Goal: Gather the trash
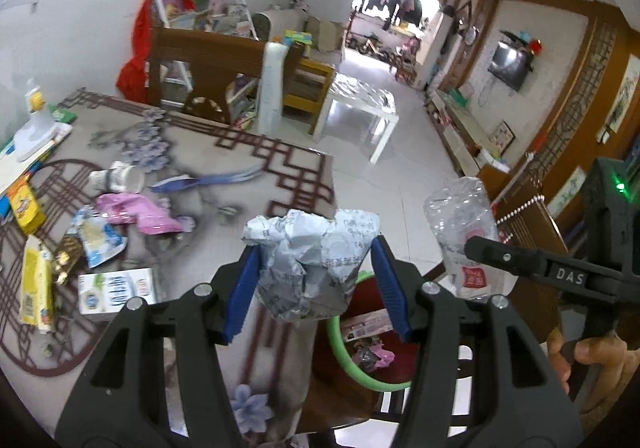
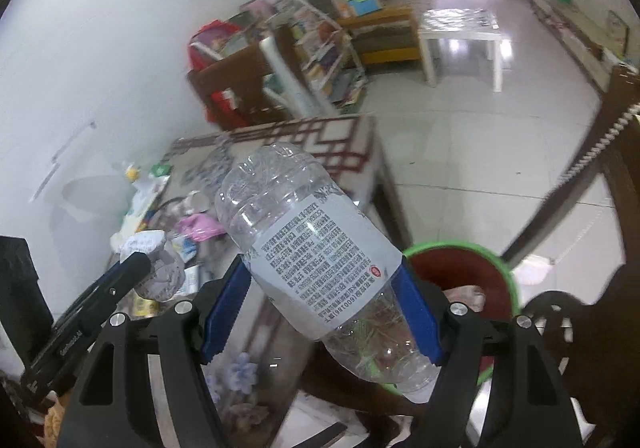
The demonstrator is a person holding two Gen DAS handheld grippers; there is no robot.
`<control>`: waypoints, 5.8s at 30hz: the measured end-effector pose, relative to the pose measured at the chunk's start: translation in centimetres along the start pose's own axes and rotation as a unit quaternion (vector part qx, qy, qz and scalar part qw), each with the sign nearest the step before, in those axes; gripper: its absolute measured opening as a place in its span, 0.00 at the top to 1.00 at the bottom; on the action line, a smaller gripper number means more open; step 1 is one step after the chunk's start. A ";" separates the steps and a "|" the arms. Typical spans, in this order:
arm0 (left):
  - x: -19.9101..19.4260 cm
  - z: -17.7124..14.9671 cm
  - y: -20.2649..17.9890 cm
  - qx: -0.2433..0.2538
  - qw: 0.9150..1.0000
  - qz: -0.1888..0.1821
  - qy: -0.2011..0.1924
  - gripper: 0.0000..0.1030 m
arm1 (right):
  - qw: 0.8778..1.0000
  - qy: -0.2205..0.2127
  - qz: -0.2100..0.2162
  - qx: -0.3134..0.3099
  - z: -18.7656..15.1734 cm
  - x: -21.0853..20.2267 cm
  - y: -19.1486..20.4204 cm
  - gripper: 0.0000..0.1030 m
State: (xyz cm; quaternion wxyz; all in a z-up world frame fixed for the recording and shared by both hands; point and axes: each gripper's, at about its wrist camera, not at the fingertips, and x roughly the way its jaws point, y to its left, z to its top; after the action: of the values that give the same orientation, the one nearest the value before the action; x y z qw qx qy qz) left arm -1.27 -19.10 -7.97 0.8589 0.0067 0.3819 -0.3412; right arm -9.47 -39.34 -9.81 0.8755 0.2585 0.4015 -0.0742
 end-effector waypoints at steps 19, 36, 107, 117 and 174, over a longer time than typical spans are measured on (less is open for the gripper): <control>7.3 -1.7 -9.5 0.059 0.992 -0.075 0.083 0.41 | 0.992 0.003 -0.058 0.113 -0.8 -3.2 -10.4 0.31; 5.8 -1.6 -6.7 0.025 0.997 -0.044 0.060 0.16 | 0.994 0.007 -0.037 0.104 -0.2 -2.9 -9.5 0.26; 1.1 -7.5 34.3 -0.222 0.938 0.255 0.084 0.21 | 0.950 0.203 0.100 -0.214 1.8 23.6 22.5 0.26; 3.2 -8.4 36.6 -0.246 0.937 0.230 0.095 0.41 | 0.921 0.234 0.148 -0.274 0.5 29.4 29.5 0.27; -9.3 -1.0 18.3 -0.131 0.965 0.211 -0.081 0.59 | 0.955 0.074 0.156 -0.242 0.6 11.2 22.8 0.65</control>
State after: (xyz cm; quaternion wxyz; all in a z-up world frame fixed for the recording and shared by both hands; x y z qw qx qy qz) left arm 4.45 0.57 -7.10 0.9328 -0.0533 0.3424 -0.0988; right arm 6.09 -19.25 -8.78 0.8804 0.1033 0.4258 0.1814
